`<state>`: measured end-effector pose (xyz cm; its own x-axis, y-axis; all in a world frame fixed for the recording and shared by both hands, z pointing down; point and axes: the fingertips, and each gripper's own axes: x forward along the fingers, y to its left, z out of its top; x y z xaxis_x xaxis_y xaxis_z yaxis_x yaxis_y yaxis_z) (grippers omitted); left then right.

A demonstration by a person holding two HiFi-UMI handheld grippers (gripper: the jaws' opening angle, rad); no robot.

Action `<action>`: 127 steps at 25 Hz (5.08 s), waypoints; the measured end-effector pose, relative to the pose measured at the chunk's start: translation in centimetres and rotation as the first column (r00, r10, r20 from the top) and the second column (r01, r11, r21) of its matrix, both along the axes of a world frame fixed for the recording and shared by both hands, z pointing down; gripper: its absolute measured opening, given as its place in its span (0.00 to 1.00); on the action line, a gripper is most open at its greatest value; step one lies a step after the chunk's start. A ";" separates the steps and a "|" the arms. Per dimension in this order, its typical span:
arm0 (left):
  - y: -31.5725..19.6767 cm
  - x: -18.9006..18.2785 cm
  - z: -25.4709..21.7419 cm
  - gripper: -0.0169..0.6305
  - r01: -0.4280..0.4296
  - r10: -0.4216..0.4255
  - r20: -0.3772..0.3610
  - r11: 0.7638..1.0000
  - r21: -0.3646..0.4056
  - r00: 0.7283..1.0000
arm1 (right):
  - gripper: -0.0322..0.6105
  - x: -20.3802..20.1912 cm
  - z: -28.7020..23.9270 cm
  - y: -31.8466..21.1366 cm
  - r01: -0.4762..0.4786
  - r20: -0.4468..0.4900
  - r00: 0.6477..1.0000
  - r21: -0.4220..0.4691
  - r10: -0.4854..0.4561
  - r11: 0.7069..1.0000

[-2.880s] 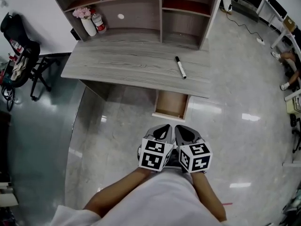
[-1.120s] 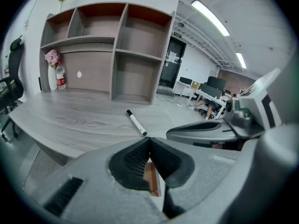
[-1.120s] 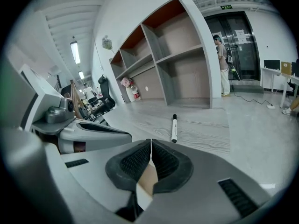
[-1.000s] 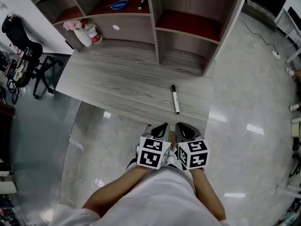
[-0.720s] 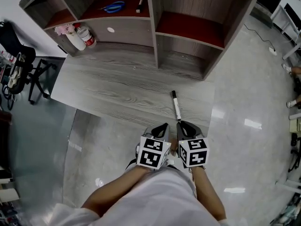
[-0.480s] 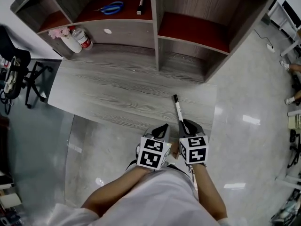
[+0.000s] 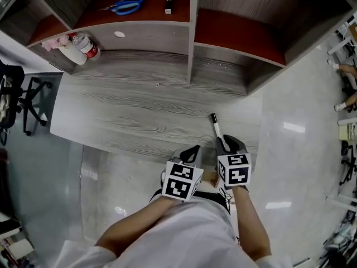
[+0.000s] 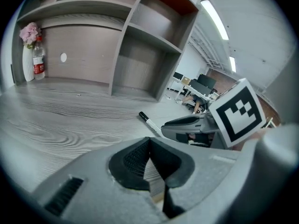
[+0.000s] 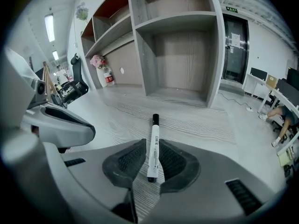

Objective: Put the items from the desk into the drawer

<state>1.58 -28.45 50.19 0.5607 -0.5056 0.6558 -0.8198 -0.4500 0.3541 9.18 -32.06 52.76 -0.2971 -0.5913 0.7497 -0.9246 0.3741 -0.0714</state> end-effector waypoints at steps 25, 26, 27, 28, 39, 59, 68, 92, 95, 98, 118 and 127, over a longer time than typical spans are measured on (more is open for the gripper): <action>2.5 -1.9 1.2 0.03 -0.017 0.017 0.003 0.999 -0.027 1.000 | 0.14 -0.8 1.8 1.3 -0.022 -0.056 0.998 -0.025 0.020 0.999; 2.9 -2.0 1.1 0.03 -0.012 0.012 0.003 1.000 -0.022 1.000 | 0.14 -0.9 1.5 1.7 -0.020 -0.050 0.999 -0.018 0.019 1.000; 3.2 -2.1 1.1 0.03 -0.007 0.007 0.002 1.000 -0.017 1.000 | 0.14 -1.1 1.3 2.1 -0.020 -0.043 0.999 -0.010 0.019 1.000; 3.7 -2.2 1.0 0.03 -0.006 0.006 0.002 1.000 -0.012 1.000 | 0.14 -1.3 1.2 2.6 -0.020 -0.037 0.999 -0.003 0.020 1.000; 9.6 -4.2 1.1 0.03 0.012 -0.012 0.023 1.000 0.024 1.000 | 0.14 -3.2 0.6 9.2 -0.025 0.008 1.000 0.031 0.024 0.999; 15.9 -7.3 3.0 0.03 0.013 -0.017 0.074 0.999 0.051 0.997 | 0.14 -7.0 1.9 17.4 -0.025 0.063 0.998 0.044 0.022 0.999; 16.0 -7.0 4.0 0.03 0.034 -0.037 0.077 0.998 0.048 0.996 | 0.14 -7.2 3.5 19.8 -0.017 0.083 0.996 0.025 0.015 1.000; 15.5 -8.0 7.0 0.03 0.020 -0.022 0.147 1.000 0.013 0.989 | 0.14 -8.3 12.7 17.0 -0.044 0.101 0.994 -0.065 0.051 0.997; 15.8 -8.5 7.5 0.03 0.033 -0.033 0.149 0.999 0.002 0.988 | 0.14 -8.3 13.4 16.4 -0.054 0.102 0.993 -0.073 0.061 0.996; 16.1 -9.1 8.0 0.03 0.044 -0.043 0.153 0.999 -0.009 0.987 | 0.14 -8.4 14.2 16.2 -0.047 0.093 0.994 -0.091 0.055 0.995; 16.7 -9.4 7.7 0.03 0.065 -0.063 0.132 0.998 -0.013 0.989 | 0.16 -8.9 14.3 17.0 -0.069 0.074 0.994 -0.124 0.079 0.990; 17.6 -7.7 6.0 0.03 0.026 -0.028 0.118 0.999 0.019 0.993 | 0.11 -8.1 9.7 19.2 -0.105 0.135 0.984 -0.054 0.112 0.993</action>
